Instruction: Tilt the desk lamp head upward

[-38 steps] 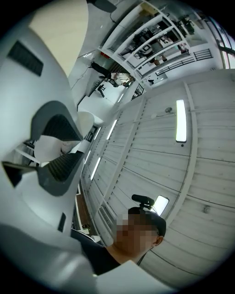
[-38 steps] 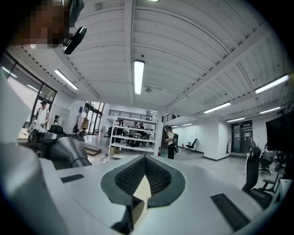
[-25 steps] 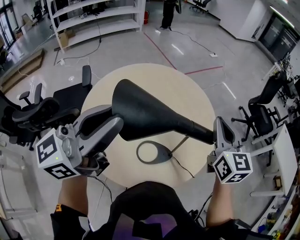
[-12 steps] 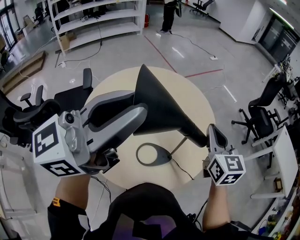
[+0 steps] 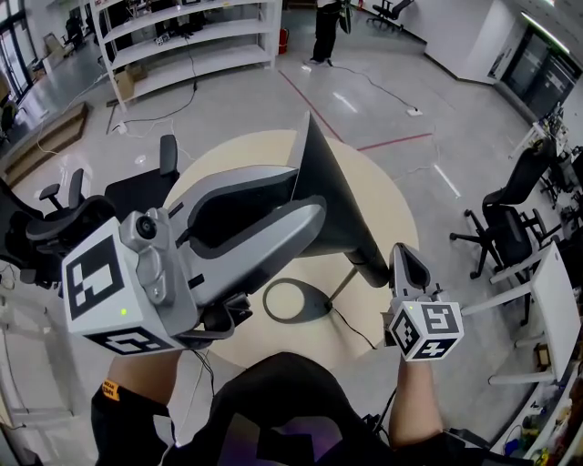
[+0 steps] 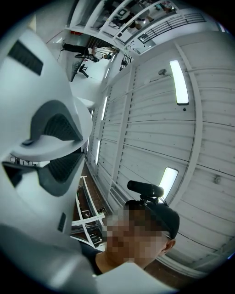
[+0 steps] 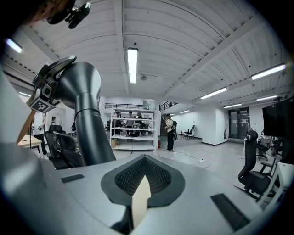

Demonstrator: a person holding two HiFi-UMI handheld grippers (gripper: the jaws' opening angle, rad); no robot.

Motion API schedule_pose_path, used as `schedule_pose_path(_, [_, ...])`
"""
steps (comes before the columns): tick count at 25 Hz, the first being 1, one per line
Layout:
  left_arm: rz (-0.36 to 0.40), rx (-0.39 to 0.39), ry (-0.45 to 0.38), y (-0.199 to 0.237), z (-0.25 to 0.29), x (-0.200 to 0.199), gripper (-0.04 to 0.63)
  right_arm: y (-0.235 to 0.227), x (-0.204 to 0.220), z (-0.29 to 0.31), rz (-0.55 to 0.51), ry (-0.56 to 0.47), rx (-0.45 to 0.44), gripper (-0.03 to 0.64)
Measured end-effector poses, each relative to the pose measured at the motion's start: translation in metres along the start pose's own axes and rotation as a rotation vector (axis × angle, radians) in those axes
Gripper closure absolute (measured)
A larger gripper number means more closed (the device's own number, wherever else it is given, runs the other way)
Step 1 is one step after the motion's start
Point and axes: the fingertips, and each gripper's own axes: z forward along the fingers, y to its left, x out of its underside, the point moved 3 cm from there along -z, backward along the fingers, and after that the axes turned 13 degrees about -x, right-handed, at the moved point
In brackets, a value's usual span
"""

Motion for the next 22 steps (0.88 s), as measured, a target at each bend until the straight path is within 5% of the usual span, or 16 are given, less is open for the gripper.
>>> schedule_pose_path(13, [0.027, 0.008, -0.024, -0.006, 0.009, 0.000, 0.463, -0.003, 0.003, 0.001, -0.002, 0.006, 0.009, 0.607])
schedule_pose_path(22, [0.014, 0.022, -0.094, 0.001, -0.020, -0.012, 0.463, -0.009, 0.006, -0.015, 0.036, -0.011, 0.103, 0.606])
